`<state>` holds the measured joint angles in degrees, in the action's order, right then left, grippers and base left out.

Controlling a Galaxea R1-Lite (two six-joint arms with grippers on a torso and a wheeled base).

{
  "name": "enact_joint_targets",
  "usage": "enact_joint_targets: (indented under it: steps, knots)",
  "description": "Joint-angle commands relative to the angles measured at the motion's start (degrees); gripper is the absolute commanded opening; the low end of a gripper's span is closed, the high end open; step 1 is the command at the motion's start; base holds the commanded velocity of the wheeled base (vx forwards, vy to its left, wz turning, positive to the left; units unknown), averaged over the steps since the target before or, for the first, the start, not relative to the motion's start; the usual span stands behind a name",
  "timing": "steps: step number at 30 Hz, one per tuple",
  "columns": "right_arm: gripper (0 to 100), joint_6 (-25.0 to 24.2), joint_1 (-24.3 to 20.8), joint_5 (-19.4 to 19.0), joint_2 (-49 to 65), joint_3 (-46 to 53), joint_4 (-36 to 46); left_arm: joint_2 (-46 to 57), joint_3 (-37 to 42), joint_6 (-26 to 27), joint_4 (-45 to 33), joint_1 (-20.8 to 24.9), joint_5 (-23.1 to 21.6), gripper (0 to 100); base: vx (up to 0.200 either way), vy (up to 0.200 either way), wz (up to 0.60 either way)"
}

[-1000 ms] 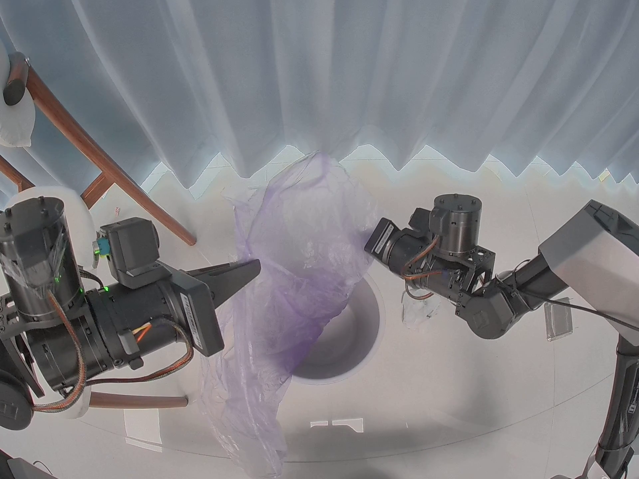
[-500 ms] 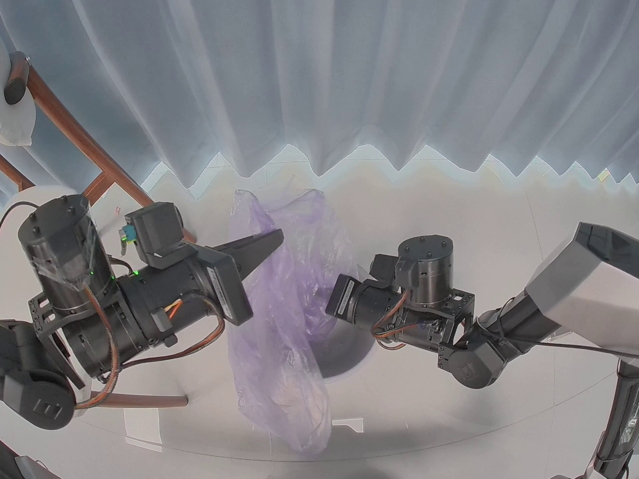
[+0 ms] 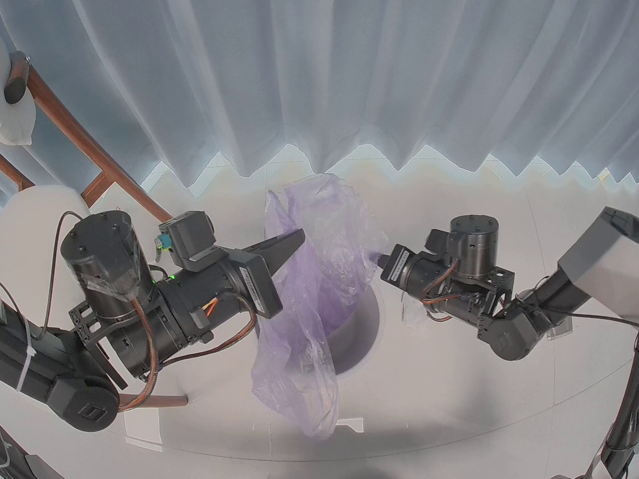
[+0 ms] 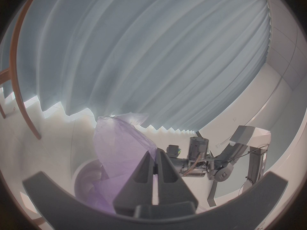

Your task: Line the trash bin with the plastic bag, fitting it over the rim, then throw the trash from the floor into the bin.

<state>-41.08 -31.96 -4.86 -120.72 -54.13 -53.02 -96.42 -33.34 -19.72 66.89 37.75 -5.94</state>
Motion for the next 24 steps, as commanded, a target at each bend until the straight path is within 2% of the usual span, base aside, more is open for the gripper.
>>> enact_joint_targets:
  steps: [1,4,6,10,16,19,24]
  knots:
    - [0,1.4,2.6,0.4,8.2,8.7,2.1,-2.5,-0.2,-0.1,0.9,-0.3,0.4,0,0.0,0.0,0.0]
    - [0,2.7,2.0,0.4,8.9,11.7,3.6,-2.5,-0.4,-0.1,0.9,-0.5,0.6,0,0.0,0.0,0.0]
    - [0,4.3,0.1,0.5,8.4,15.3,4.2,-2.4,-0.5,0.0,0.9,-1.0,0.7,0,0.0,0.0,0.0]
    - [0,4.0,-6.3,0.5,6.3,17.7,3.6,-2.2,-0.5,0.1,0.9,-1.5,0.7,0,0.0,0.0,0.0]
    - [0,3.9,-15.2,0.5,1.2,15.3,1.4,-2.2,-0.8,0.1,0.9,-1.9,0.8,0,0.0,0.0,0.0]
    - [0,3.6,-17.6,0.6,-1.1,14.0,-0.3,-2.2,-1.0,0.1,0.9,-2.1,0.8,0,0.0,0.0,0.0]
    - [0,-0.9,-23.9,0.6,-5.8,9.8,-0.9,-2.3,-1.4,0.1,0.9,-2.4,0.9,0,0.0,0.0,0.0]
